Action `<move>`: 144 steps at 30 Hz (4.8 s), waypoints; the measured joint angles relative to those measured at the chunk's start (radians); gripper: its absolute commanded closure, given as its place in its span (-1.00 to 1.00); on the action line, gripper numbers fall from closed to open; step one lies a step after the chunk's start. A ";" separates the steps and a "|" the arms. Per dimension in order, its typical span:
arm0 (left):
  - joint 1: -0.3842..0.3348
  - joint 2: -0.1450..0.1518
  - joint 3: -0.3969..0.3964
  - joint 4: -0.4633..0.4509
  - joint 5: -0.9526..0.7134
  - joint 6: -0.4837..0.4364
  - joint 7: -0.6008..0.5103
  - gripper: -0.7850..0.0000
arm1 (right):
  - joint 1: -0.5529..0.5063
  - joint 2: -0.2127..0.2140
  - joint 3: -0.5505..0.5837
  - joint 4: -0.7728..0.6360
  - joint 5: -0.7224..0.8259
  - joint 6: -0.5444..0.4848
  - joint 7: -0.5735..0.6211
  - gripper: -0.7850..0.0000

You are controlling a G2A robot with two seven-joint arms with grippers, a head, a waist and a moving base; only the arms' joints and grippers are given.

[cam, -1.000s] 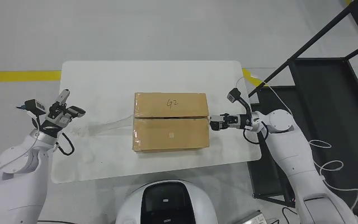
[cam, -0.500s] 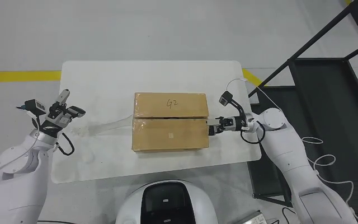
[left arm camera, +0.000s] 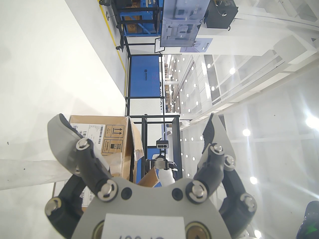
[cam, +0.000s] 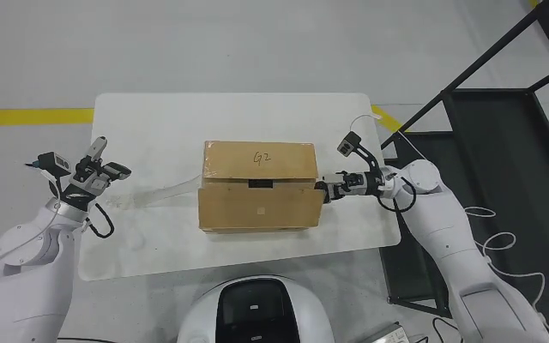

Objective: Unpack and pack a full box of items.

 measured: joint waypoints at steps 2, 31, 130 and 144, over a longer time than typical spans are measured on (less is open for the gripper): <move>0.000 0.000 0.000 0.000 0.000 0.000 0.000 -1.00 | -0.018 0.009 0.011 -0.033 0.005 0.008 0.008 -1.00; 0.000 0.000 0.000 0.000 0.000 0.000 0.000 -1.00 | -0.258 0.088 -0.136 -0.362 -0.311 -0.086 -0.111 -1.00; -0.199 -0.053 0.431 -0.015 -0.051 -0.072 -0.216 -1.00 | -0.295 0.140 0.125 -0.223 0.271 -0.010 -0.010 -1.00; -0.470 -0.117 0.563 0.179 -0.154 -0.061 -0.070 -1.00 | -0.295 0.140 0.125 -0.223 0.271 -0.010 -0.010 -1.00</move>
